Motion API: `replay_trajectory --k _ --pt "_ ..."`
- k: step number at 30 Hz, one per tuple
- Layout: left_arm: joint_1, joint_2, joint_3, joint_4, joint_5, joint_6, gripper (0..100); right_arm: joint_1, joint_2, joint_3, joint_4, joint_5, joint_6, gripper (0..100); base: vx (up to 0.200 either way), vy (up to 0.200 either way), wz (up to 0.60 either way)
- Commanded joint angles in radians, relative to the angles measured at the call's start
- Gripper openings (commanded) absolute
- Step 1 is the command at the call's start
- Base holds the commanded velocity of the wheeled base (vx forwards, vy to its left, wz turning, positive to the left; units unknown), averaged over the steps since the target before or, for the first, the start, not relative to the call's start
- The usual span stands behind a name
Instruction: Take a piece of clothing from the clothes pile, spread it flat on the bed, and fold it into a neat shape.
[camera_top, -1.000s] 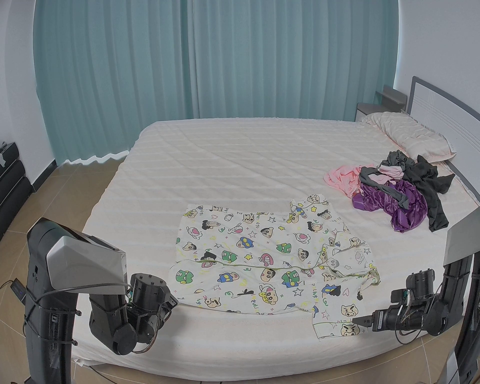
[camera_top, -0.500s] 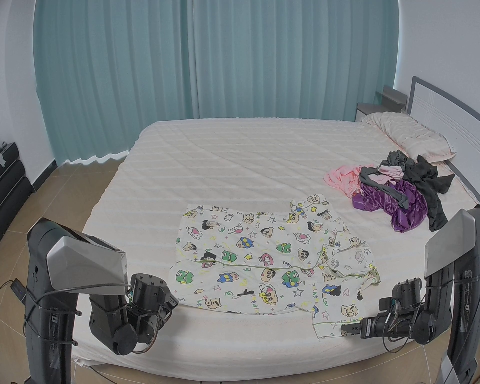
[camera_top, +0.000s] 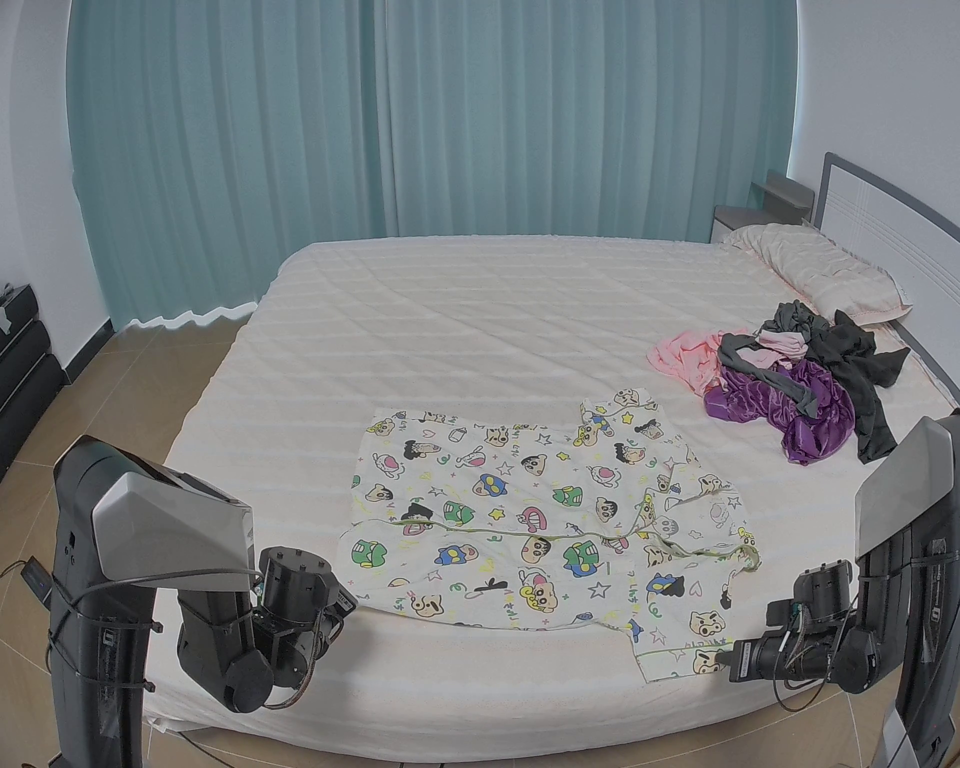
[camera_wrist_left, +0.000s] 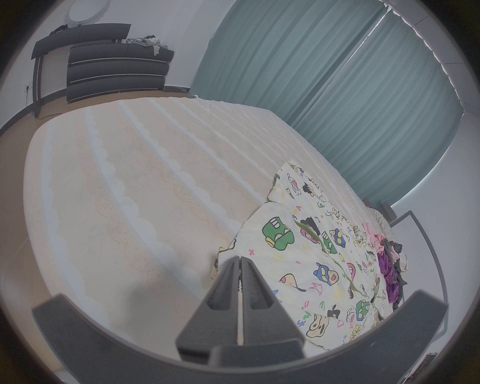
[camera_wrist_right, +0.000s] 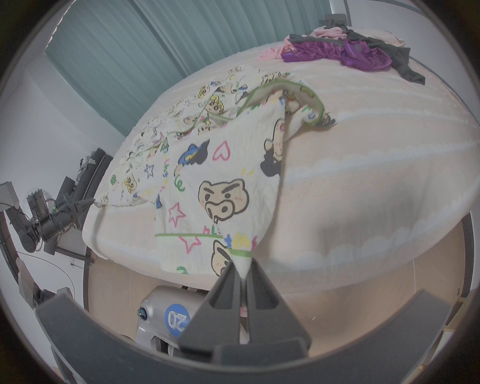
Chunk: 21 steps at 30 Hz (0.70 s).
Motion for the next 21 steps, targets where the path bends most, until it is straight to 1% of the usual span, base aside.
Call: replay_trajectory --k 1,2,4,5,6,7,8,10,12,13,14,17,21 --pt "-0.010 -0.007 0.036 -0.038 0.011 0.011 0 -0.029 -0.075 0.066 -0.044 0.005 0.000 0 0.000 0.000 0.00" --pt "-0.010 -0.009 0.040 -0.043 0.011 0.014 0 -0.029 -0.084 0.066 -0.042 0.005 0.002 0 0.000 0.000 0.00" --pt "-0.019 -0.030 0.086 -0.098 0.016 0.035 0 -0.043 -0.159 0.066 0.025 0.005 0.005 0 0.000 0.000 0.00" --pt "-0.019 -0.030 0.086 -0.098 0.016 0.035 0 -0.043 -0.159 0.066 0.025 0.005 0.005 0 0.000 0.000 0.00" --pt "-0.034 -0.037 0.106 -0.135 0.016 0.040 0 -0.044 -0.217 0.066 0.099 0.008 0.005 0 0.000 0.000 0.00" --pt "-0.034 -0.037 0.106 -0.135 0.016 0.040 0 -0.044 -0.217 0.066 0.099 0.008 0.005 0 0.000 0.000 0.00" --pt "-0.044 -0.037 0.114 -0.155 0.017 0.051 0 -0.041 -0.293 0.066 0.185 0.008 0.003 0 0.000 0.000 0.00" --pt "-0.048 -0.037 0.117 -0.156 0.022 0.069 0 -0.041 -0.345 0.066 0.247 0.007 -0.001 0 0.000 0.000 0.00" --pt "-0.061 -0.035 0.131 -0.156 0.048 0.098 0 -0.039 -0.409 0.066 0.352 0.005 -0.011 0 0.000 0.000 0.00" --pt "-0.062 -0.037 0.132 -0.156 0.048 0.098 0 -0.039 -0.414 0.066 0.358 0.005 -0.011 0 0.000 0.000 0.00" --pt "-0.074 -0.037 0.159 -0.156 0.053 0.111 0 -0.039 -0.449 0.066 0.402 0.005 -0.020 0 0.000 0.000 0.00" --pt "-0.097 -0.035 0.212 -0.156 0.053 0.127 0 -0.036 -0.504 0.066 0.459 0.001 -0.024 0 0.000 0.000 0.00" --pt "-0.120 -0.029 0.244 -0.156 0.054 0.140 0 -0.036 -0.558 0.066 0.522 -0.001 -0.040 0 0.000 0.000 0.00"
